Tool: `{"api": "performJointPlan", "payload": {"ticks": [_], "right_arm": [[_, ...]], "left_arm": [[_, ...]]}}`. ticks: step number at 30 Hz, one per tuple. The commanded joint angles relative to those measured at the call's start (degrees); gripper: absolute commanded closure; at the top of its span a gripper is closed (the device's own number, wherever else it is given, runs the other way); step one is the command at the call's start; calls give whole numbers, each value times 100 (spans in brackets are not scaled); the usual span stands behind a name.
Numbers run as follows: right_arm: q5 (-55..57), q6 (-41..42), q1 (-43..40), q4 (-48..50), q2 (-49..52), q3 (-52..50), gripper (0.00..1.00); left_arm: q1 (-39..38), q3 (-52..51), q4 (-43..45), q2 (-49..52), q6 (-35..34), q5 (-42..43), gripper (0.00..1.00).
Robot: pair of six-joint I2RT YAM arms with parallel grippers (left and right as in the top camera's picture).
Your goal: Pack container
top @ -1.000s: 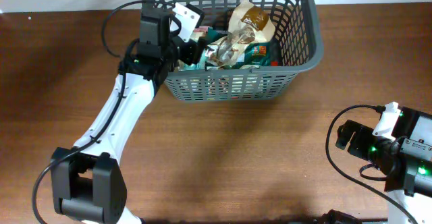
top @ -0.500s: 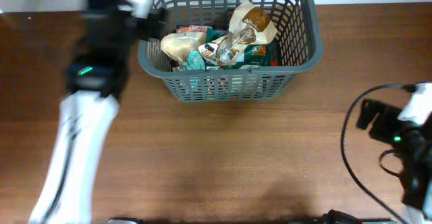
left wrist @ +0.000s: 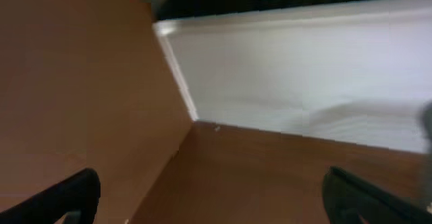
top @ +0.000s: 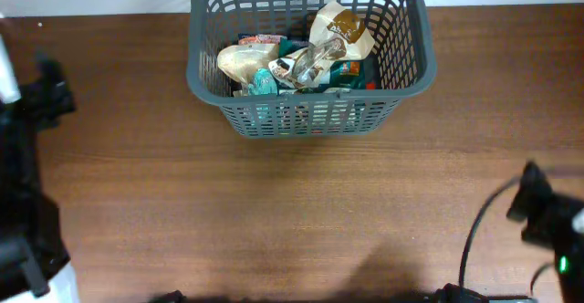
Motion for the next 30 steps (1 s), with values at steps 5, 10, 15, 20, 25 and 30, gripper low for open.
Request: {"api": "performJointPlan", "payload": {"ticks": [5, 10, 15, 20, 25, 30], "right_arm": [[223, -74, -13, -905, -1316, 103, 6], [610, 118, -13, -1781, -2037, 164, 3], [619, 118, 127, -2347, -2332, 584, 1], [675, 116, 570, -2778, -2334, 1123, 1], [866, 109, 1054, -3075, -2356, 1519, 1], [723, 96, 1290, -3075, -2417, 1587, 1]], "left_arm": [[479, -129, -103, -756, -1088, 22, 0], [474, -374, -98, -1067, -1731, 33, 0], [468, -802, -107, -1432, -2135, 76, 1], [457, -1261, -201, -2103, -2151, 136, 1], [343, -1790, -542, -3058, -2151, 138, 1], [175, -2365, -964, -3882, -2149, 131, 1]]}}
